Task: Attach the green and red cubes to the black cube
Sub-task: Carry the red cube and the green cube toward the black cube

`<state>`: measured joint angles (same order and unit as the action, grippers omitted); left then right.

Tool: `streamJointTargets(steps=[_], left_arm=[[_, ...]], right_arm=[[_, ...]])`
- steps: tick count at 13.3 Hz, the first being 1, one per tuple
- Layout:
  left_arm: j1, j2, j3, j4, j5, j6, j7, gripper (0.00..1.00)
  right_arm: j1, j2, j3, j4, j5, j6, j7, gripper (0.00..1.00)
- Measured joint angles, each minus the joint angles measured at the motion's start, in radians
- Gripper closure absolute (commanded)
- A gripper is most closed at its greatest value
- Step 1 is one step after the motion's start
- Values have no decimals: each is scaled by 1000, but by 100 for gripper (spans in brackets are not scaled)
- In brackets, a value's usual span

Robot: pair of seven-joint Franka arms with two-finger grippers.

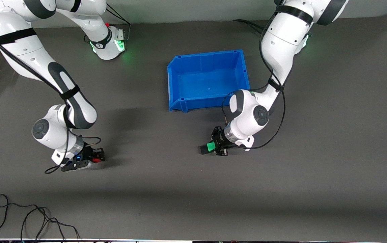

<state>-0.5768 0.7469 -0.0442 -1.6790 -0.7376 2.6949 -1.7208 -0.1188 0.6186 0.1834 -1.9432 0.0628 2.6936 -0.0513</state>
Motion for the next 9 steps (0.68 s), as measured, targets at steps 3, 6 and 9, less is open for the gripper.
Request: streamJointTargets(steps=[3,6,9], left_arm=[[-15,0,0,2,20,0,0,86],[-22,0,0,11,23,10,0,78],[-39,6,0,19,33,22,1,73]], right_arm=[[120,0,2,6,2,0,414,100],[193,0,4,11,4,-1,778,100],[303,0,5,36,6,-2,1204,100]])
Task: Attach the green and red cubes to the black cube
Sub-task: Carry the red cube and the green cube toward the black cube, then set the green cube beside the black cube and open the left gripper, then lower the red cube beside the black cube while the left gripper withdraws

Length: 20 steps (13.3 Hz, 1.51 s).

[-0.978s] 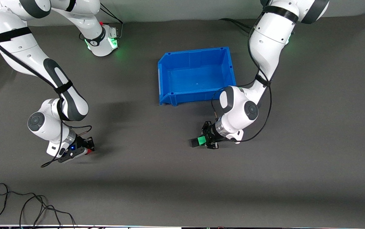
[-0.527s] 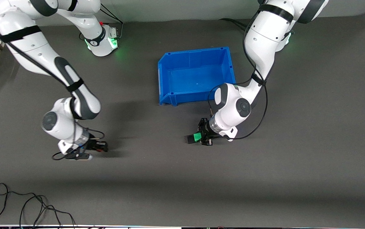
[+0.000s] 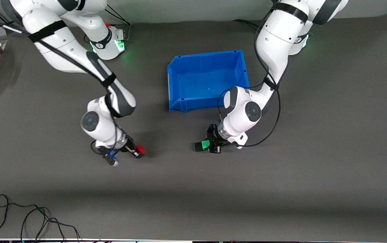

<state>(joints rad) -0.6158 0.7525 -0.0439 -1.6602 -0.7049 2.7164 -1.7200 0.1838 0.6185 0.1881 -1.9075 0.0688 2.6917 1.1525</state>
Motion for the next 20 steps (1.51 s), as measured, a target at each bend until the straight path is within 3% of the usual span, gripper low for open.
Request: streamJointTargets(steps=[1,3,6,9,12,15,20], left_arm=[[-5,6,0,9,1,3,0,56],[-9,24,0,27,5,4,0,0],[-9,38,5,40,17,4,0,0],[7,35,24,52,32,-27,23,0],[103,-6,36,73,37,-201,120,0],[243,-84,42,73,88,-413,222,0],[425,-176,43,72,284,-688,456,0]], right_arm=[[39,0,0,14,0,-2,147,100],[103,1,0,36,1,-4,432,100],[136,11,-1,77,0,-10,812,100],[157,81,-2,205,0,-151,1011,100],[227,189,-15,390,-97,-331,1161,100],[300,228,-25,438,-146,-341,1239,100],[382,256,-55,498,-229,-354,1260,100]])
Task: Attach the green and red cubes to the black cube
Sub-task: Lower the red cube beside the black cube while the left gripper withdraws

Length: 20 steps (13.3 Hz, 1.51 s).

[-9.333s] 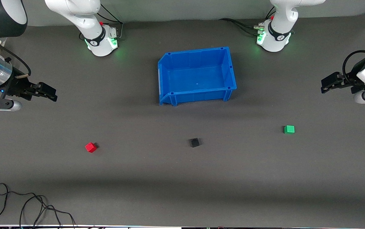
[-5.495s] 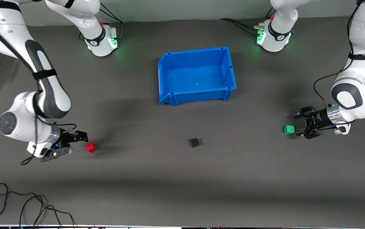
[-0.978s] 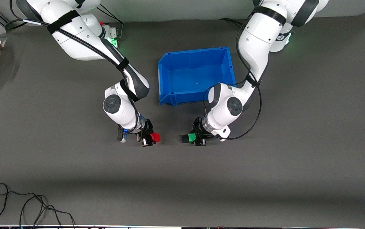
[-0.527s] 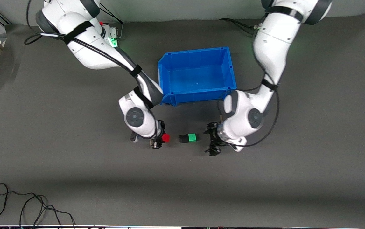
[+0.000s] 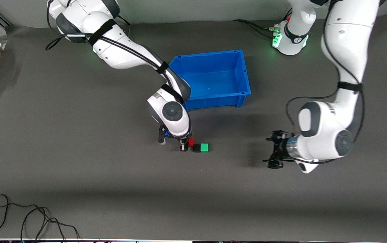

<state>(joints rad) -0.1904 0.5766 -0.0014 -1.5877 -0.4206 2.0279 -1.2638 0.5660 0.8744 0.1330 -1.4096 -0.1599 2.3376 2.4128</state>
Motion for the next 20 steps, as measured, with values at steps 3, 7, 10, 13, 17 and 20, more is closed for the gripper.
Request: streamJointTargets(steps=[3,7,10,13,17,20], left_arm=[[86,-49,1,0,87,-128,179,0],[224,-143,1,1,154,-250,397,0],[275,-203,1,1,203,-303,565,0],[306,-247,1,20,230,-383,749,0],[318,-259,-12,93,353,-428,1009,0],[312,-275,-30,133,389,-428,1186,0]], right_arm=[[-2,26,-19,9,-36,0,0,100],[-5,58,-28,66,-40,-3,0,100],[-2,73,-28,92,-41,-5,0,100],[9,75,-28,95,-42,-5,0,100],[26,77,-28,103,-42,-35,0,51],[28,78,-28,104,-43,-40,-2,0]])
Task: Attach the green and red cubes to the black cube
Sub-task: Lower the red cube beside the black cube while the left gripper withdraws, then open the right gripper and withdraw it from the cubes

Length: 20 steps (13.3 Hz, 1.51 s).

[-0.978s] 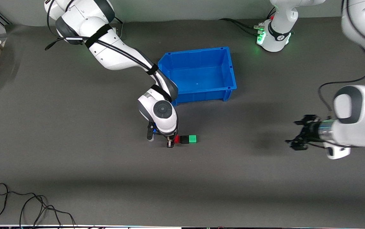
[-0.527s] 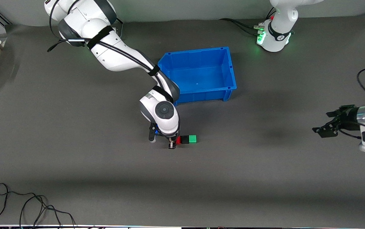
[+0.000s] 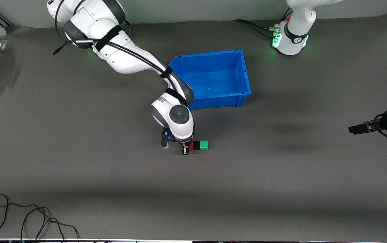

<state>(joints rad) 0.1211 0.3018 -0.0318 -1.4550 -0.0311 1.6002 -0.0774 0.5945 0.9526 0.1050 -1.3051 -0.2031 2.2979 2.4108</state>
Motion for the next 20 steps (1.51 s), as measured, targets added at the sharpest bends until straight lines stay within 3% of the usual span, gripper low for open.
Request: streamJointTargets(steps=[5,7,9,15,20], left_arm=[[-48,-115,-7,-7,1,-27,41,0],[-86,-144,-9,-17,3,-28,41,0],[-115,-155,-9,-22,7,-28,41,0],[-144,-193,-9,-70,9,-22,42,0],[-169,-199,18,-70,10,-22,79,0]], right_arm=[[-5,-21,5,96,4,-42,-57,0],[-20,-80,7,126,67,-135,-202,0],[-64,-179,6,140,153,-290,-398,0],[-318,-478,4,139,273,-766,-1126,2],[-564,-635,-19,119,285,-937,-1817,2]])
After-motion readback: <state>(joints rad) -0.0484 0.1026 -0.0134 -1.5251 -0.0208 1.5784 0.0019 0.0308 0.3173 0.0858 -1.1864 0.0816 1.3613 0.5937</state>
